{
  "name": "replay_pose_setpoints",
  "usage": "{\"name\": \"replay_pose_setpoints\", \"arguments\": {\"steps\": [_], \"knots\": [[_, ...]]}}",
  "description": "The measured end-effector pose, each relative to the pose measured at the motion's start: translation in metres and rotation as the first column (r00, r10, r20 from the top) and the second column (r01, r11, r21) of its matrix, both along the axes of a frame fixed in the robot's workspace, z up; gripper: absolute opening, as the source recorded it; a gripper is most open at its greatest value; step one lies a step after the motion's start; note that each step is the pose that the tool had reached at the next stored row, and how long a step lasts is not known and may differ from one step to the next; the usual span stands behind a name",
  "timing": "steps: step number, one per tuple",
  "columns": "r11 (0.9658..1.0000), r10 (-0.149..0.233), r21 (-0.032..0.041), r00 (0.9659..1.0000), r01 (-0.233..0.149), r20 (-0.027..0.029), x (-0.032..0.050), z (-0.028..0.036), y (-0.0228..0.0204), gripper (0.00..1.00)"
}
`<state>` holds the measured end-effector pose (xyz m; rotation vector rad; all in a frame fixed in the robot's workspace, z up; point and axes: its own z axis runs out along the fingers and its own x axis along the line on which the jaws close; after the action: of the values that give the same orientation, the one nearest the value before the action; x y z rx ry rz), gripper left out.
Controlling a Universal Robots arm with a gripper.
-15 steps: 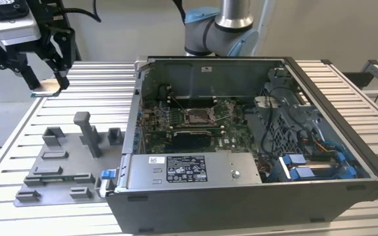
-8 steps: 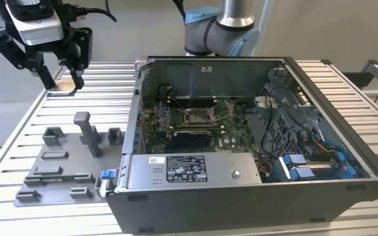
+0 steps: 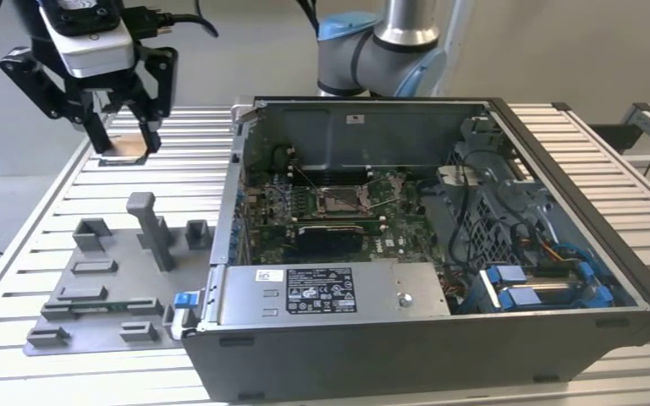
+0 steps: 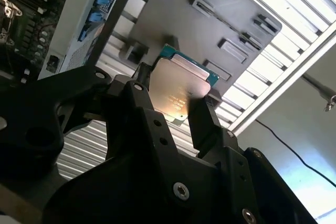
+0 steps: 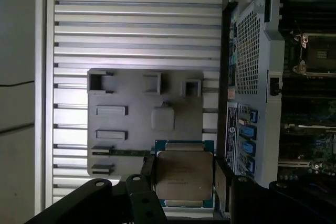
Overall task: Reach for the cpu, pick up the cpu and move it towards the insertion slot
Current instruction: 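Pick up the cpu and move it towards the insertion slot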
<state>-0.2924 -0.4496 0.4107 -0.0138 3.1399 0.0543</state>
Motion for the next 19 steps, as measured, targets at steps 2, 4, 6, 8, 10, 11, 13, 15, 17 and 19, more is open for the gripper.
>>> {"name": "replay_pose_setpoints", "arguments": {"steps": [2, 4, 6, 8, 10, 11, 13, 15, 17, 19], "knots": [[1.0000, 0.000, 0.0001, 1.0000, 0.000, 0.0001, 0.0057, -0.0001, 0.0000, 0.00], [1.0000, 0.000, 0.0001, 1.0000, 0.000, 0.0001, 0.0111, -0.0001, 0.0000, 0.00], [1.0000, 0.000, 0.0001, 1.0000, 0.000, 0.0001, 0.0166, 0.0000, 0.0000, 0.00], [1.0000, 0.000, 0.0000, 1.0000, 0.000, 0.0000, 0.0220, 0.0000, 0.0000, 0.00], [1.0000, 0.000, 0.0002, 1.0000, 0.000, 0.0002, 0.0281, -0.0001, 0.0000, 0.00], [1.0000, 0.000, 0.0001, 1.0000, 0.000, 0.0001, 0.0310, -0.0001, 0.0000, 0.00], [1.0000, 0.000, 0.0001, 1.0000, 0.000, 0.0001, 0.0366, -0.0001, 0.0000, 0.00], [1.0000, 0.000, 0.0001, 1.0000, 0.000, 0.0001, 0.0423, 0.0000, 0.0000, 0.00], [1.0000, 0.000, 0.0000, 1.0000, 0.000, 0.0000, 0.0484, 0.0000, 0.0000, 0.00], [1.0000, 0.000, 0.0001, 1.0000, 0.000, 0.0001, 0.0533, -0.0001, 0.0000, 0.00]]}}
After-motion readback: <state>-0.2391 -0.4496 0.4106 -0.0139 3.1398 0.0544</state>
